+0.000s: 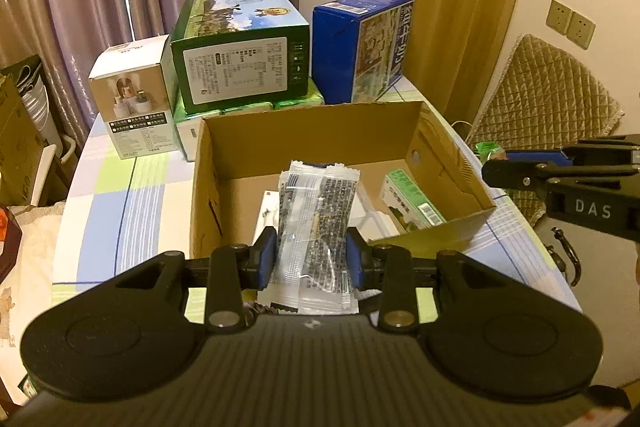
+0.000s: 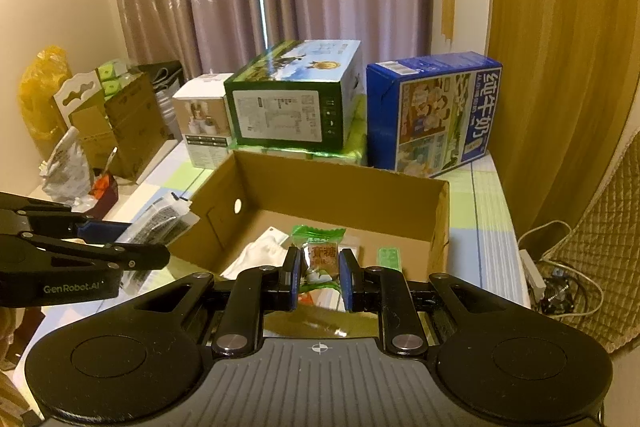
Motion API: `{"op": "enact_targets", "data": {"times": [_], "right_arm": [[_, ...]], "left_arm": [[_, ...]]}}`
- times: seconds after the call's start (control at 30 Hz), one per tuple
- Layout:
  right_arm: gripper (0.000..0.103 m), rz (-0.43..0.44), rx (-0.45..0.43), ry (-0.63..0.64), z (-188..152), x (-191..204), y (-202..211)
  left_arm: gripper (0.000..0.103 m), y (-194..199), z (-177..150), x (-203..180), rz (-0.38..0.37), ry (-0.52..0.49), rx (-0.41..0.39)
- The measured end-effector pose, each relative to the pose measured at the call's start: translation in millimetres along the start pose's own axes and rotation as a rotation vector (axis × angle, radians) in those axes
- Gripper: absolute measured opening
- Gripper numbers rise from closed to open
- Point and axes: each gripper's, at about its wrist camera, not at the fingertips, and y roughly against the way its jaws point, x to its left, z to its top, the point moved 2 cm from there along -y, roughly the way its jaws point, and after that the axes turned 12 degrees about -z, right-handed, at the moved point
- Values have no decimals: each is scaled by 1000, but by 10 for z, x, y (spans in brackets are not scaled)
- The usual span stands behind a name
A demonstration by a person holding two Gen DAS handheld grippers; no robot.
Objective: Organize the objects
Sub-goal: 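Carry the strip packet with the left tool while the right tool carries the candy over the box, then open both tools to drop the strip packet and candy into the box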
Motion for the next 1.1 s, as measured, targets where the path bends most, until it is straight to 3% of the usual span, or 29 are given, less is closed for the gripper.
{"op": "enact_targets", "data": {"times": [0.37, 0.73, 0.83, 1.1], "right_arm": [[17, 18, 52, -23, 219, -21, -515], [17, 6, 105, -51, 139, -132, -936], [17, 8, 117, -56, 102, -149, -1010], [17, 14, 137, -71, 11, -192, -1096]], "left_arm": [[31, -292, 301, 350, 3, 6, 23], [31, -799, 355, 600, 10, 10, 46], [47, -927, 329, 661, 28, 7, 42], [47, -899, 224, 760, 22, 41, 32]]}}
